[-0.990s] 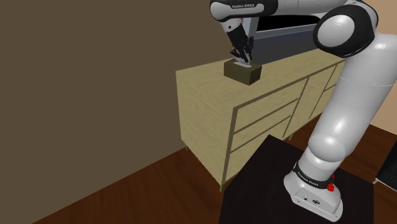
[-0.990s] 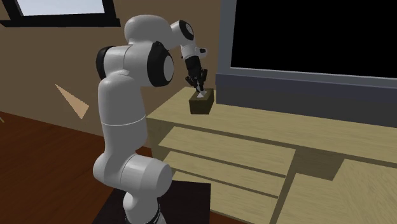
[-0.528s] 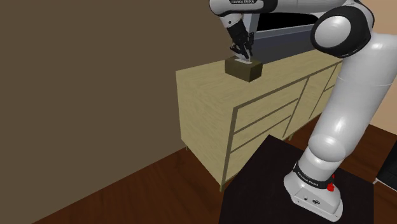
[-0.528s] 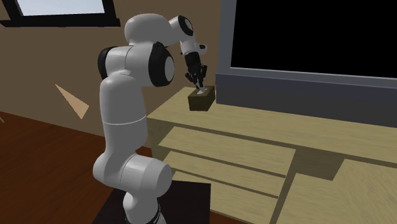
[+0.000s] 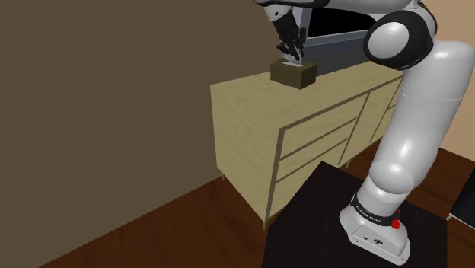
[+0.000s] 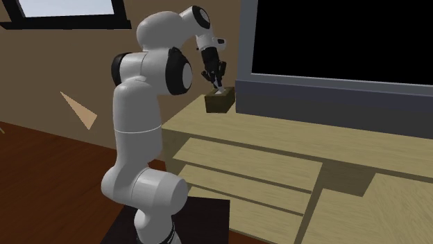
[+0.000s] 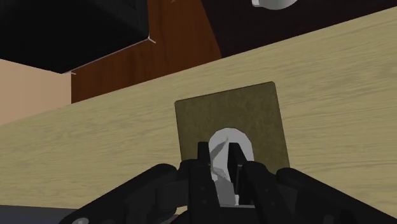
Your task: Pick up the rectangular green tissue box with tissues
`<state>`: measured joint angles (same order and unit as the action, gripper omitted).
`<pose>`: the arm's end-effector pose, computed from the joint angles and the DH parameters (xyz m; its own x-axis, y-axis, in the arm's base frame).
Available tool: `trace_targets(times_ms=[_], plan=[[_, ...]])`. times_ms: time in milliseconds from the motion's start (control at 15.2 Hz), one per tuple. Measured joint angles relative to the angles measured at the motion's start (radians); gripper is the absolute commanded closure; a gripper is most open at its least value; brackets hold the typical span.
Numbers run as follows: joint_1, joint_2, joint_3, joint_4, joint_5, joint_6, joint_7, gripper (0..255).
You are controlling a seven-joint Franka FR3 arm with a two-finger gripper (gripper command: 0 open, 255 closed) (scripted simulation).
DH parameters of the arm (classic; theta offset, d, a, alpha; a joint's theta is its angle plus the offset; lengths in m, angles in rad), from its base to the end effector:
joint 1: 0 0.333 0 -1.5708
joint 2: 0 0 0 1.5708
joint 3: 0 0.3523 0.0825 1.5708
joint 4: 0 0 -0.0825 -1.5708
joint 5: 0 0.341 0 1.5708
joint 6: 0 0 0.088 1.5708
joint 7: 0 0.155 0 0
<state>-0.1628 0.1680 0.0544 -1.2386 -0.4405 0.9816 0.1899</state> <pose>0.4652 -0.1301 0.6423 0.8242 -0.4936 -0.2776 -0.3299 -0.8168 0.4733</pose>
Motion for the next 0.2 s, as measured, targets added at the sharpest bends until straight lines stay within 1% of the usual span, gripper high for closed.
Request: trace_targets(times_ms=[198], plan=[[0.004,0.022,0.0,0.067,-0.013,-0.042,-0.019,255]])
